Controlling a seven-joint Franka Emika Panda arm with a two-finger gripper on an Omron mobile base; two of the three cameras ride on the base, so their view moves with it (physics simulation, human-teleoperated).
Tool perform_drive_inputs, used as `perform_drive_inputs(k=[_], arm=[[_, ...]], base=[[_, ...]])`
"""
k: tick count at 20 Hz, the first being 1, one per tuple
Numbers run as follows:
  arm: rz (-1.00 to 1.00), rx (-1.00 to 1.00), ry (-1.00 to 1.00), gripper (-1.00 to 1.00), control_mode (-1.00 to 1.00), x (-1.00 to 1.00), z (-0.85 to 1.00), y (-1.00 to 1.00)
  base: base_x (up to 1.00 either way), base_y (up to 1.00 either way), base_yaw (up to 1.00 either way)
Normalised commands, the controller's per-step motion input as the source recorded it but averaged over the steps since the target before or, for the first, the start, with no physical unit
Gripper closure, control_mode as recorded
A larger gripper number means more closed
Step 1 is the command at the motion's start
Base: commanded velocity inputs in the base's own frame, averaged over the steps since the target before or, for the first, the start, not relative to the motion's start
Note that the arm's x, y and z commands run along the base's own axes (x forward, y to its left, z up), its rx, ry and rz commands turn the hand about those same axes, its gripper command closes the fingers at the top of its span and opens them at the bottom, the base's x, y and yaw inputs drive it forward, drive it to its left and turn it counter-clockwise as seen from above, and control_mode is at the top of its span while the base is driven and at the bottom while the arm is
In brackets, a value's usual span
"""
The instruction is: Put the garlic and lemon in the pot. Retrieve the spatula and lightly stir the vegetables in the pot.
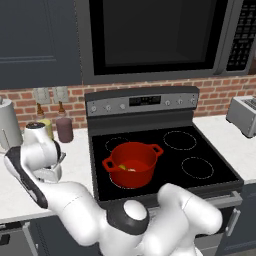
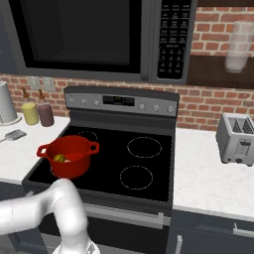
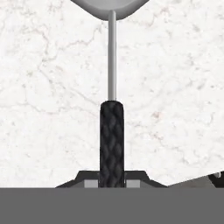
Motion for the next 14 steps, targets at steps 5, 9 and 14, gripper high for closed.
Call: perform_drive_inputs(k=[5, 9, 14], arm=[[0.0, 0.28, -0.08, 1.0, -1.0, -1.0, 0.98, -0.56], [0.0, 0.25, 0.0, 1.0, -1.0, -1.0, 0.79, -0.53], [-0.07, 0.28, 0.06, 1.0, -1.0, -0.73, 0.92, -0.61]], base=[[0.0, 0.0, 0.0], [0.0, 0.0, 0.0], [0.0, 0.0, 0.0]])
